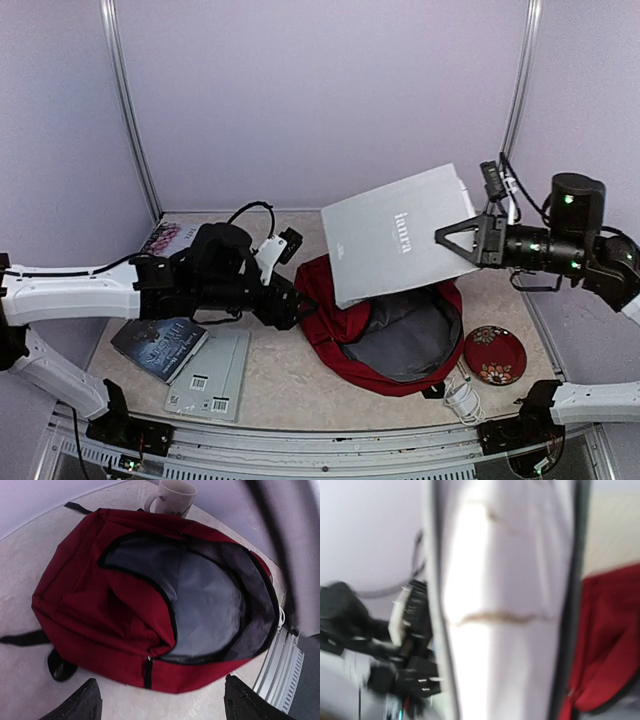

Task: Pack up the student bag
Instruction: Pick up the book from the center of the board, then pick up the largest pocket of the bag from the student bag.

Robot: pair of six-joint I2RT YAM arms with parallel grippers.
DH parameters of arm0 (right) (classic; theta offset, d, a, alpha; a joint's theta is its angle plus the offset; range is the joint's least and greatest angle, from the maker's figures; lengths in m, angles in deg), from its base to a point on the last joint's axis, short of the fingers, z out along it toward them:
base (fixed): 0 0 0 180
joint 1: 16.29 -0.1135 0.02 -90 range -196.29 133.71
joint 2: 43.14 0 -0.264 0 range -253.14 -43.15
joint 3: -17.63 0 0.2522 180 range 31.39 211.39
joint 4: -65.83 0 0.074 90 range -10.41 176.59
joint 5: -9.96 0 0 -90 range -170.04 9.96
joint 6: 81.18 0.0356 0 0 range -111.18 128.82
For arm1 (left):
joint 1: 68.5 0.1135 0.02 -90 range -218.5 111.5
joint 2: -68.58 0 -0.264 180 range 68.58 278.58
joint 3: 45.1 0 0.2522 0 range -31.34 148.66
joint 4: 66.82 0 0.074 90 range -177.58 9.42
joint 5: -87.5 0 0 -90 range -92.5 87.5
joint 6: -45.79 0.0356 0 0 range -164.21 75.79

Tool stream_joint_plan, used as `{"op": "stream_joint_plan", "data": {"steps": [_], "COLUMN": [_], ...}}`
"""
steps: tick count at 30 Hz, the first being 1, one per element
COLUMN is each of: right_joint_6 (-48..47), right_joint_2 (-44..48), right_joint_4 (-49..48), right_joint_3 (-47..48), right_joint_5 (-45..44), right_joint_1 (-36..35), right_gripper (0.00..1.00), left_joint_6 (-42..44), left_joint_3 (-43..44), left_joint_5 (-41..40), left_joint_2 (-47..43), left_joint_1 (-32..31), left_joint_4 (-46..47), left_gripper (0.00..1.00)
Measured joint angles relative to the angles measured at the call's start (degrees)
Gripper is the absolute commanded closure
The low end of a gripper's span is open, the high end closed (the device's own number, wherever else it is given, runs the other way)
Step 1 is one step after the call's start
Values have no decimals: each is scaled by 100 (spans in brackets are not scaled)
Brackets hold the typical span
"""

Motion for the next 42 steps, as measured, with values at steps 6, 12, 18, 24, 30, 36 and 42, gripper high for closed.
{"op": "stream_joint_plan", "data": {"steps": [6, 12, 18, 24, 30, 36, 42], "right_joint_6": [621, 1128, 1241, 1237, 1141, 1019, 1095], "right_joint_2": [1674, 2472, 2472, 2369, 1893, 1631, 1478], "right_joint_4": [1283, 2479, 3220, 3121, 2693, 2341, 2063], "right_joint_3": [179, -146, -291, -555, -951, -1060, -1207], "right_joint_5": [-2120, -3200, -3440, -3154, -2614, -2396, -2295], "right_joint_1": [17, 17, 17, 17, 17, 17, 15], "right_gripper": [87, 88, 87, 88, 88, 88, 87], "left_joint_6": [680, 870, 809, 857, 970, 892, 597], "left_joint_3": [2271, 4557, 6113, 6542, 6494, 6636, 6682], "left_joint_5": [1292, 2048, 2020, 1611, 1001, 942, 1537], "left_joint_2": [2406, 4837, 6168, 6481, 6413, 6358, 6647], "left_joint_1": [822, 977, 1078, 1099, 1167, 1390, 1412], "left_joint_4": [-337, -1095, -1611, -1991, -2155, -2098, -1794], "left_gripper": [10, 1, 1, 1, 1, 12, 42]}}
